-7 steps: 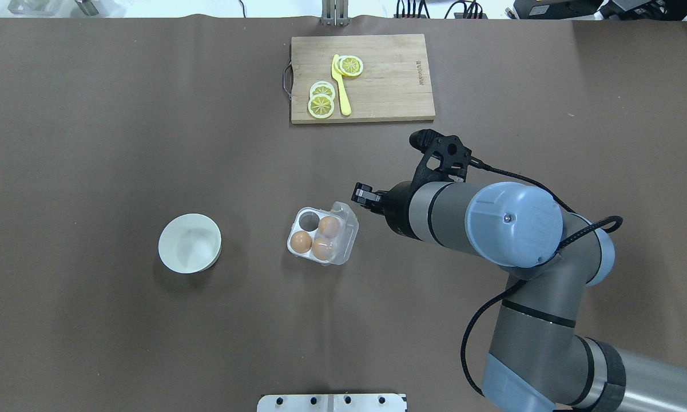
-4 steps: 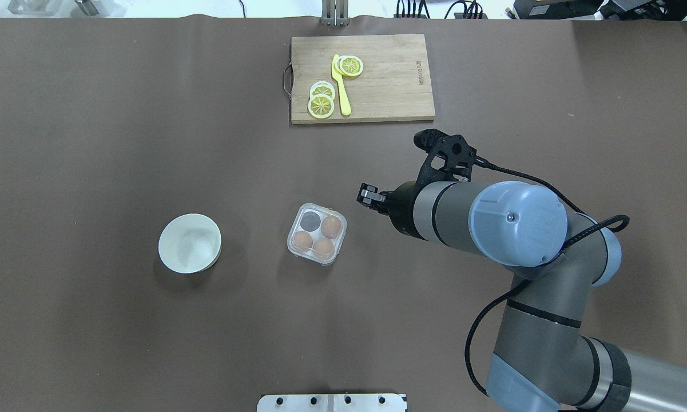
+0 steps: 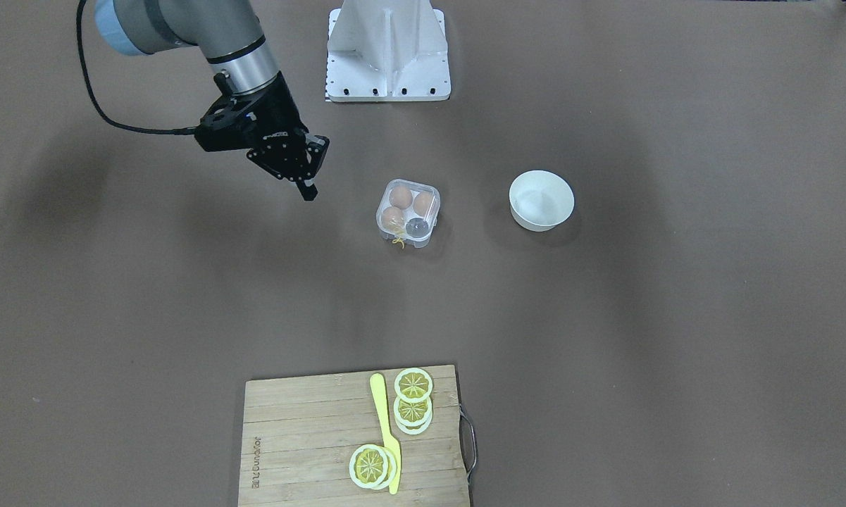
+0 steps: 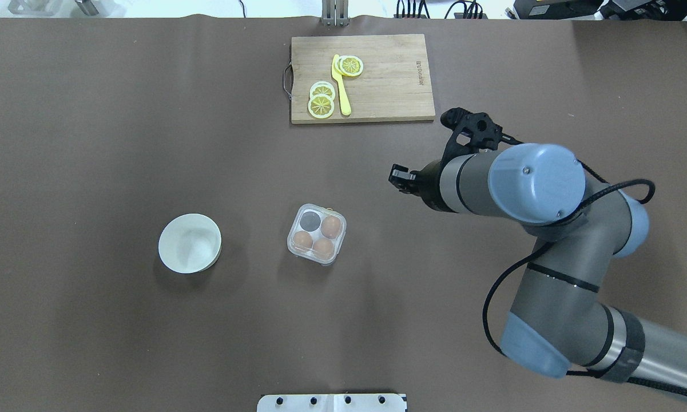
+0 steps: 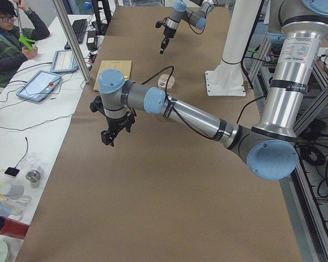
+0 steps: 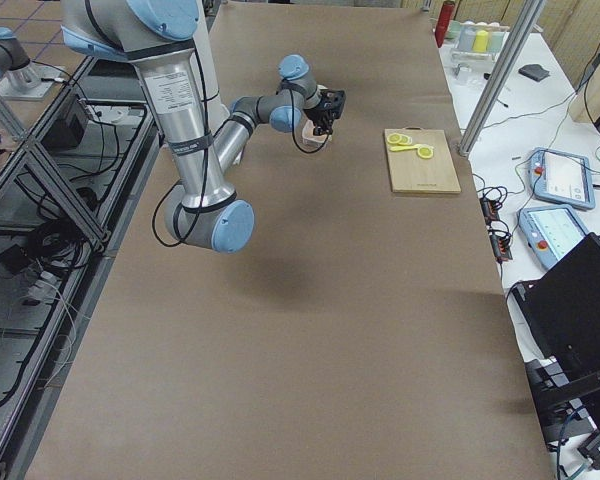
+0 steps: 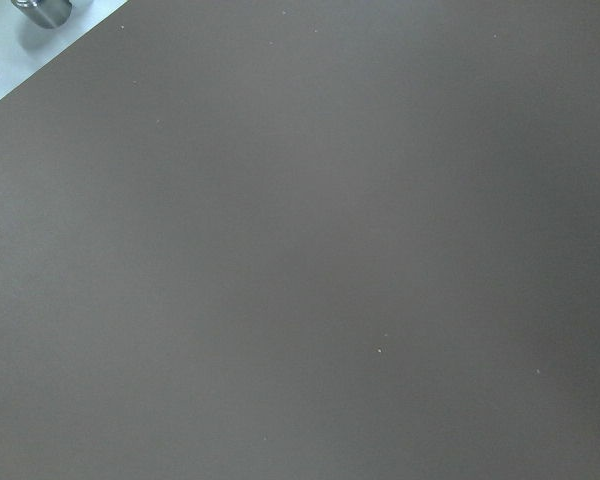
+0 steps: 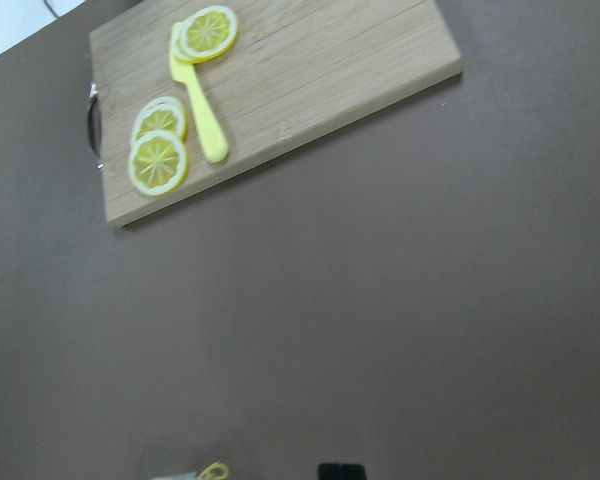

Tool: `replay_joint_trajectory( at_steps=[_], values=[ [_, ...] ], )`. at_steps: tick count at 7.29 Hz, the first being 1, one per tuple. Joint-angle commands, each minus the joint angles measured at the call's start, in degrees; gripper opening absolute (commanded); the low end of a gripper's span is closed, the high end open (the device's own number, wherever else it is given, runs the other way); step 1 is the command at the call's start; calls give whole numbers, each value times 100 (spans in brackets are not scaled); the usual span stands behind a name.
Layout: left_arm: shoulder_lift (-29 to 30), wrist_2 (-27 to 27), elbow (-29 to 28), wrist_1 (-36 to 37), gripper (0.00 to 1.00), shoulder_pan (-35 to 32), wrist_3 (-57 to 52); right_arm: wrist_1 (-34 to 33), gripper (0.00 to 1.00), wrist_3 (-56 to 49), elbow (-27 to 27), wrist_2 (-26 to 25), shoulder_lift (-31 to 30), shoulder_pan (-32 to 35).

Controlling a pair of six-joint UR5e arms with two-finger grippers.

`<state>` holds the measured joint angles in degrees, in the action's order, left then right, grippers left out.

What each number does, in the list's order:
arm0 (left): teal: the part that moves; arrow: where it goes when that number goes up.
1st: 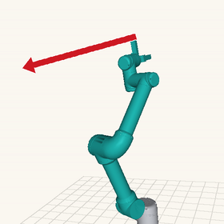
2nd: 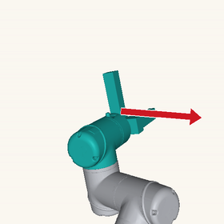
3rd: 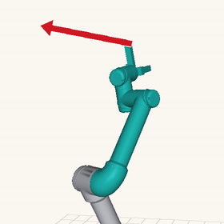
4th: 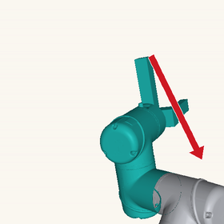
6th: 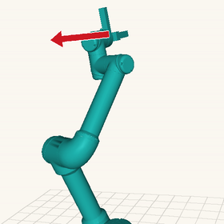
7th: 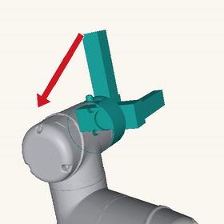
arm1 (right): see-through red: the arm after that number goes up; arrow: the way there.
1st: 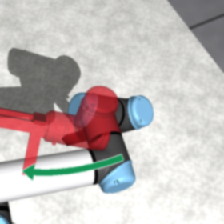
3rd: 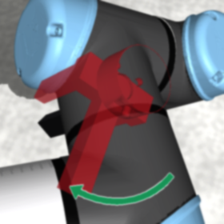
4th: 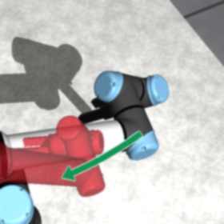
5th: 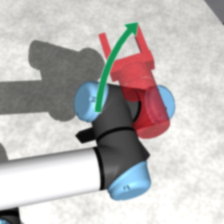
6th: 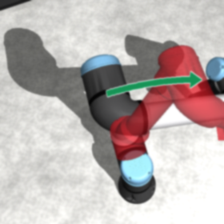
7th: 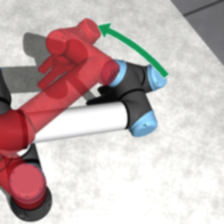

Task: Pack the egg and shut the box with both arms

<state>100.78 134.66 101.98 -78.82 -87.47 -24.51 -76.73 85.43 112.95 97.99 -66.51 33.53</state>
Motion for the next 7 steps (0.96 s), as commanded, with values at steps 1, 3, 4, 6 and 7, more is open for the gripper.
replay_joint_trajectory(
  at_steps=[1,3,4,6,7],
  values=[
    [-216,-1,-12,-2,98,-286,551,-850,100,-2046,-27,835,-141,1090],
    [-602,-18,-73,7,98,-647,896,-1457,100,-3778,-132,1878,-326,2092],
    [-786,7,-99,-271,98,-753,948,-1476,100,-4562,-220,2221,-614,2540],
    [-832,-1,-38,-388,98,-885,940,-1442,100,-6642,-736,3004,-1378,3716],
    [-815,-1,-169,-397,98,-868,931,-1433,100,-7706,-939,3120,-1756,4253]
  ],
)
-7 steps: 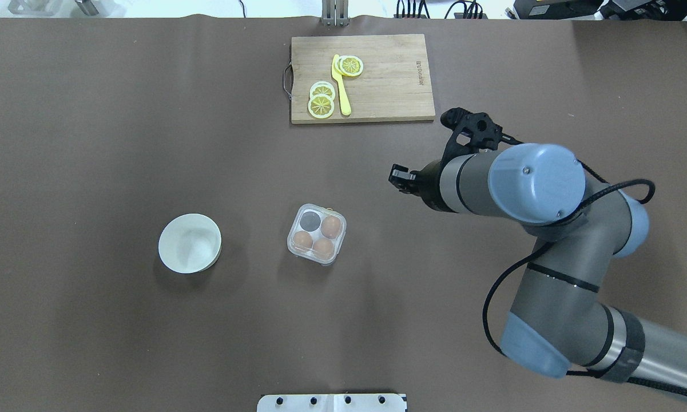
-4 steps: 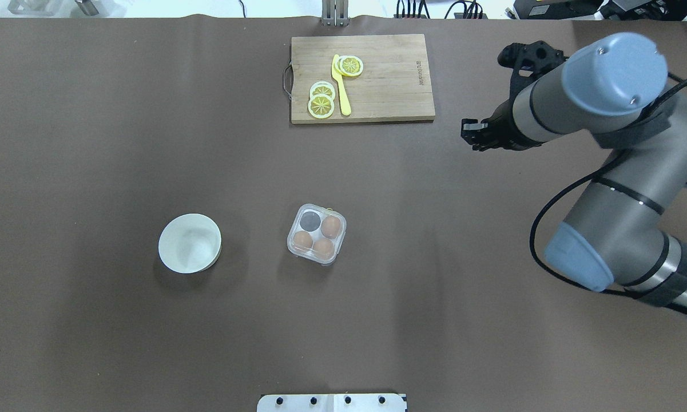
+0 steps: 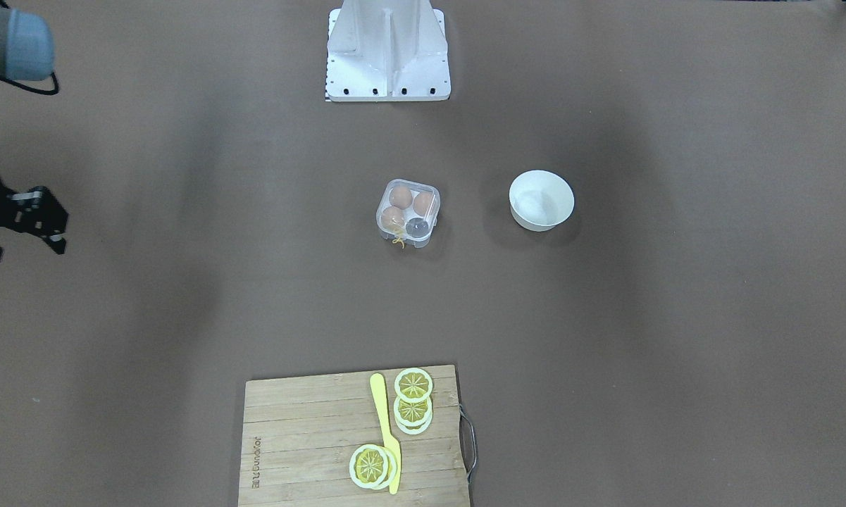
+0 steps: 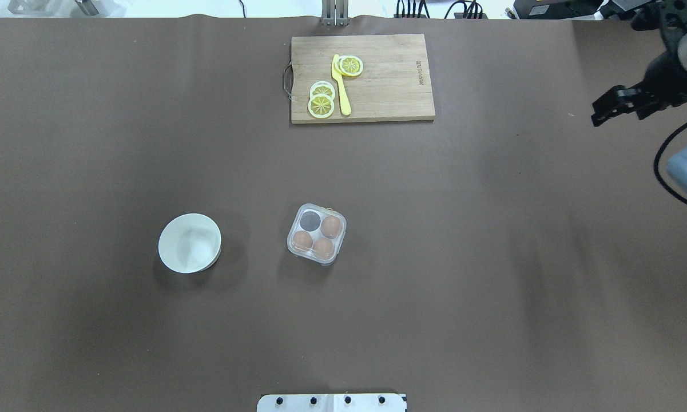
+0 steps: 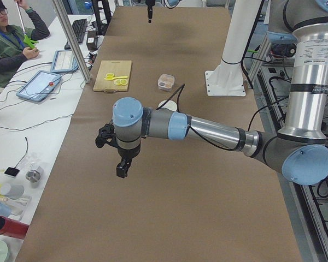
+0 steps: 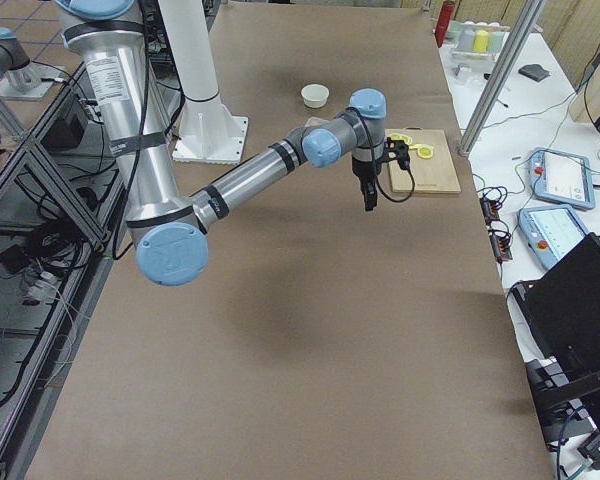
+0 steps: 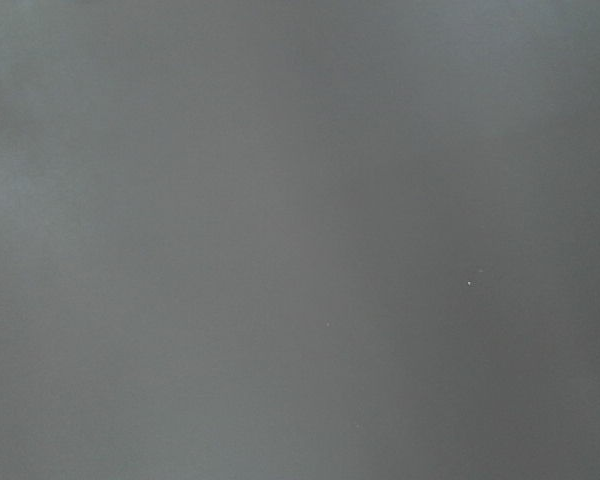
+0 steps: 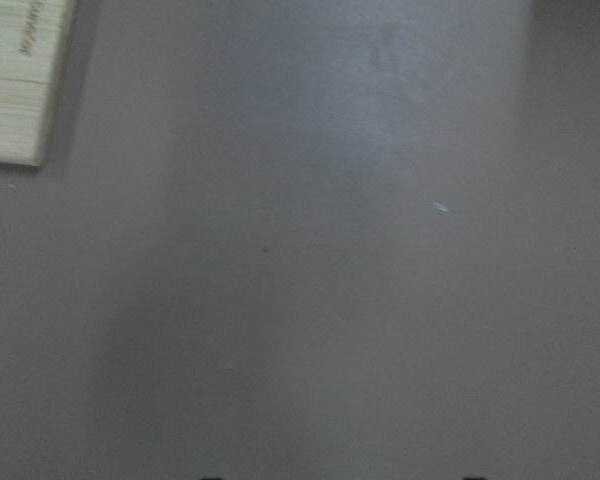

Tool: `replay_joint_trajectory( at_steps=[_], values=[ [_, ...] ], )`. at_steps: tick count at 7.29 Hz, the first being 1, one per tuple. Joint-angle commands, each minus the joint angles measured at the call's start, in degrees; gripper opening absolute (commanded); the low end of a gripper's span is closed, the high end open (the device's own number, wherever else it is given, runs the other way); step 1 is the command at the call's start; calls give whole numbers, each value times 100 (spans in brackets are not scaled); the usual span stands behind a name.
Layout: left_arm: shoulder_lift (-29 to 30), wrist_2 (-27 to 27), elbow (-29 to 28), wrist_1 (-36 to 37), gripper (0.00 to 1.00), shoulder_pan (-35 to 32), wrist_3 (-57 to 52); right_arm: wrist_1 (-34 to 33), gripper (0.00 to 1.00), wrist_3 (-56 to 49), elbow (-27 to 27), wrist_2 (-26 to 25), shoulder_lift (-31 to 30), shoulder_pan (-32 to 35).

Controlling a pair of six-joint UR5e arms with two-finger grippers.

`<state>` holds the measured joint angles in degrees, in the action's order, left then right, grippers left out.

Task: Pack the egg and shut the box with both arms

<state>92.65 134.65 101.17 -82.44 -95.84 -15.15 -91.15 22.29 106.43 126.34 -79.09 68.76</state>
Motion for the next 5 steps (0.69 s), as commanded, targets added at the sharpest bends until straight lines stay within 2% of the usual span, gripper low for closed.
replay_joint_trajectory(
  at_steps=[1,3,5],
  values=[
    [-140,17,7,-44,98,-39,-49,-8,100,-2212,-402,443,-842,1232],
    [-414,25,-508,-384,98,-13,-23,27,100,-2528,-395,524,-1467,1727],
    [-597,113,-537,-474,98,-13,-31,36,100,-2467,-404,436,-1749,1738]
  ],
)
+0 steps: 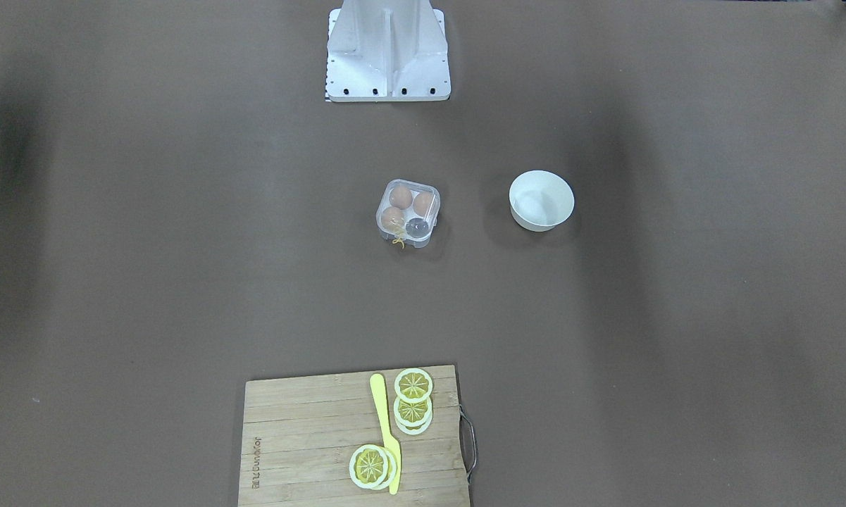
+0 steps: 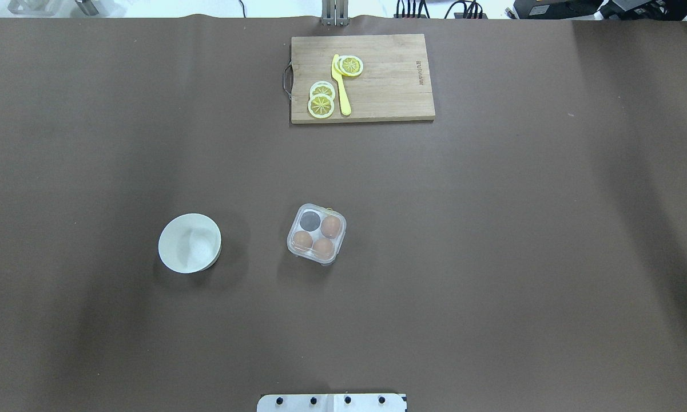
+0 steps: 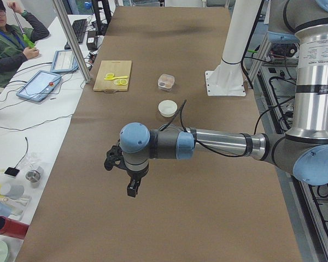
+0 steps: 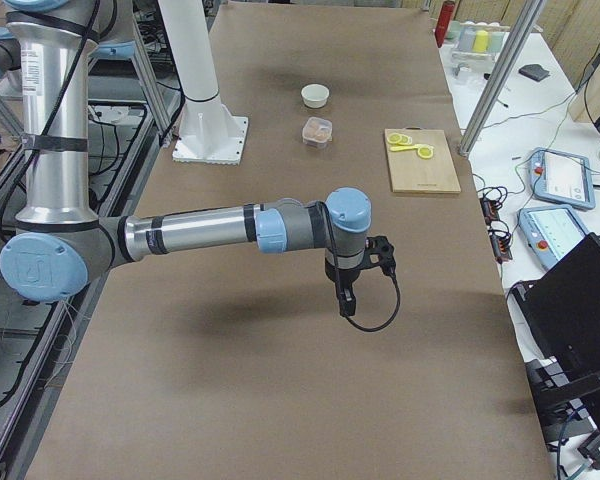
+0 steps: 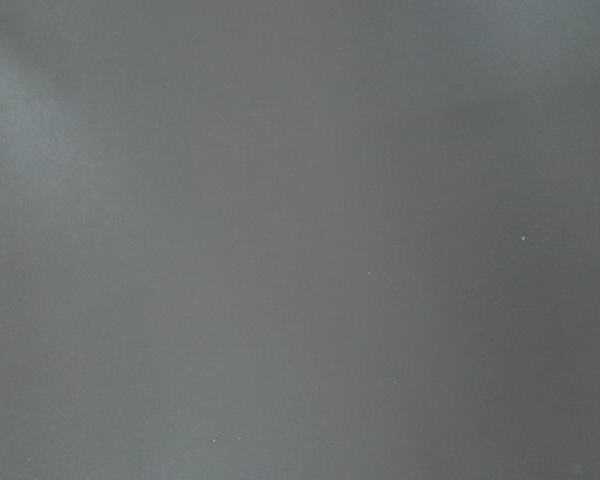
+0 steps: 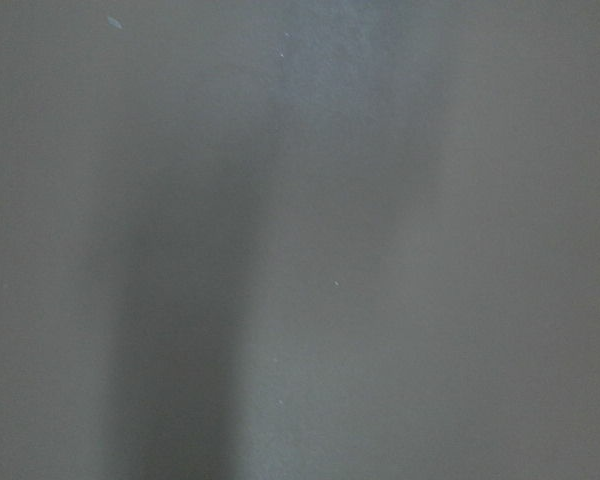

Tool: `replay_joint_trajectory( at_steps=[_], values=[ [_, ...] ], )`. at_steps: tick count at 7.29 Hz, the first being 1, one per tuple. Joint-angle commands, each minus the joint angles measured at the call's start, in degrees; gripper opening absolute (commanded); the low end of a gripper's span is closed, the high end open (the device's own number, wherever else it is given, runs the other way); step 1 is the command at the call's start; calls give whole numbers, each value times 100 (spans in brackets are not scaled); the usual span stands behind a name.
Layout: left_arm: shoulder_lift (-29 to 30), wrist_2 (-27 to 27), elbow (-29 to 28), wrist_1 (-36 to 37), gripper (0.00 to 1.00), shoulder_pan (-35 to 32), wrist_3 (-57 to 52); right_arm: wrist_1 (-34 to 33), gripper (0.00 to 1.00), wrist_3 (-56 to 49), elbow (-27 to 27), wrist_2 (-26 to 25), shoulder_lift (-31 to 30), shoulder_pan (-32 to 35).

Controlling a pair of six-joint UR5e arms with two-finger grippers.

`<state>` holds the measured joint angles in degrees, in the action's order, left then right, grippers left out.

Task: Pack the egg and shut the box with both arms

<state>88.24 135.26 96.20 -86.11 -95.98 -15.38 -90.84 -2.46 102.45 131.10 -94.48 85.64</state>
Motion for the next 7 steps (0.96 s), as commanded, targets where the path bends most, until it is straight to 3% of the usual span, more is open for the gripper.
replay_joint_trajectory(
  at_steps=[1,2,7],
  values=[
    [-349,53,108,-116,98,0,-35,23,100,9,21,-84,-315,58],
    [-542,45,336,-107,98,9,-44,6,100,9,152,-41,-342,111],
    [-641,45,365,-116,98,0,-35,-56,100,-9,153,21,-527,102]
  ],
)
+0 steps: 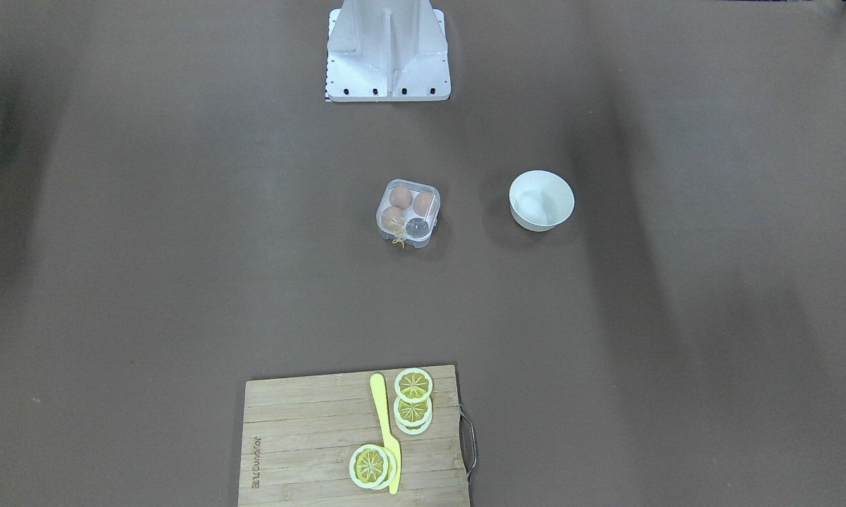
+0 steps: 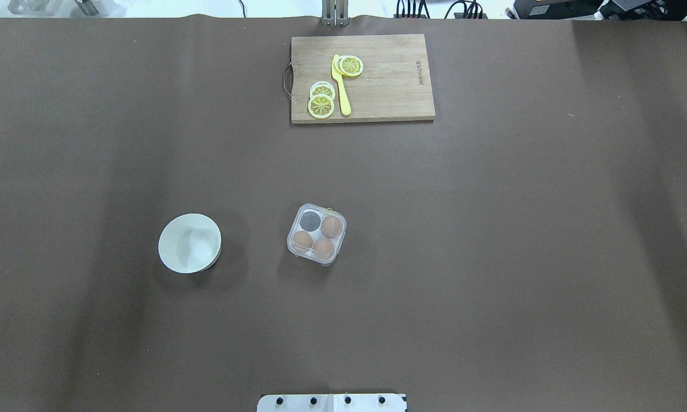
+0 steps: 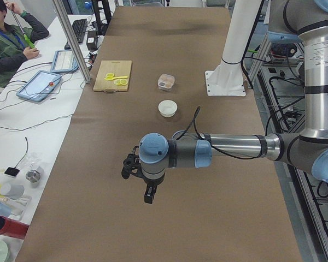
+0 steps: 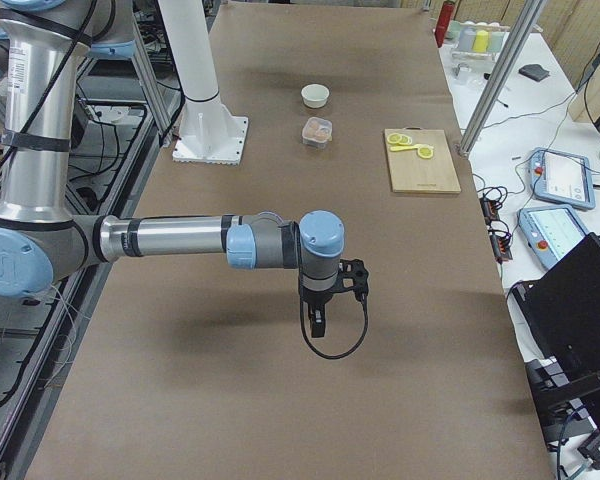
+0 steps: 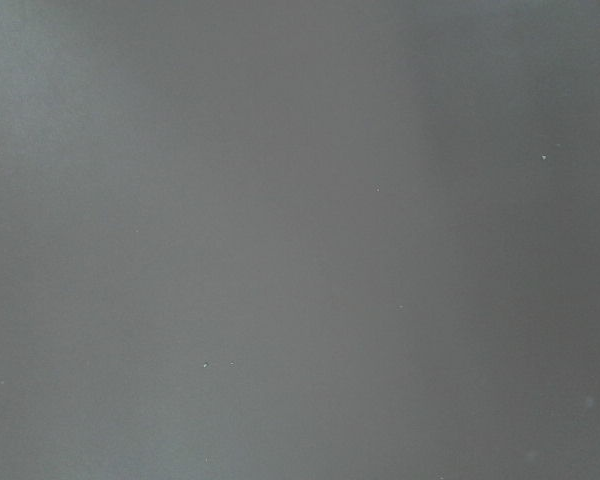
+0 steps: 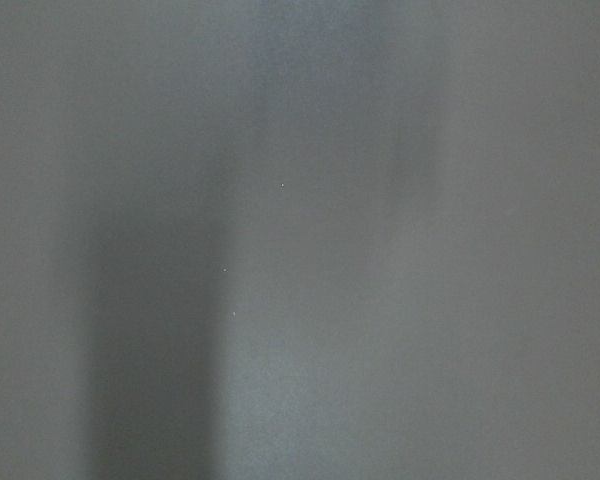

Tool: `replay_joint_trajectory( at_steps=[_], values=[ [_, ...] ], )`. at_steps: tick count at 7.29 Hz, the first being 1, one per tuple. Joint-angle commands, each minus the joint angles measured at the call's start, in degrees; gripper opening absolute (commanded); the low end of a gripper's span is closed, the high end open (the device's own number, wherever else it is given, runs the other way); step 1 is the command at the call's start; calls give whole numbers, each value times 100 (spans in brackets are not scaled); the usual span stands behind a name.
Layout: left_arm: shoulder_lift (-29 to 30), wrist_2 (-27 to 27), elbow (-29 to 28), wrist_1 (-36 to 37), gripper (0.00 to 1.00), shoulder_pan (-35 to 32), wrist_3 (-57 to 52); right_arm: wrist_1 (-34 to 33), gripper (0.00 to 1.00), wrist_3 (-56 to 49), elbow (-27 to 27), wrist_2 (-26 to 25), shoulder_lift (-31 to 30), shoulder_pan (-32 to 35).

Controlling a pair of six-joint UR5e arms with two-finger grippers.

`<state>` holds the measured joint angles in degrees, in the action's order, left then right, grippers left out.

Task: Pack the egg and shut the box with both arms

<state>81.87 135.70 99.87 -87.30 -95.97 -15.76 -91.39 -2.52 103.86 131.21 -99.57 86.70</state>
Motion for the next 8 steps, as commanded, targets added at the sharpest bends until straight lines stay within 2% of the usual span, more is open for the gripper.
replay_joint_trajectory(
  at_steps=[1,8],
  values=[
    [-56,0,-2,3,98,-1,2,-1,100,-11,-6,10,-19,-4],
    [-162,9,85,-6,98,-1,2,60,100,-64,91,1,-423,-4]
  ],
)
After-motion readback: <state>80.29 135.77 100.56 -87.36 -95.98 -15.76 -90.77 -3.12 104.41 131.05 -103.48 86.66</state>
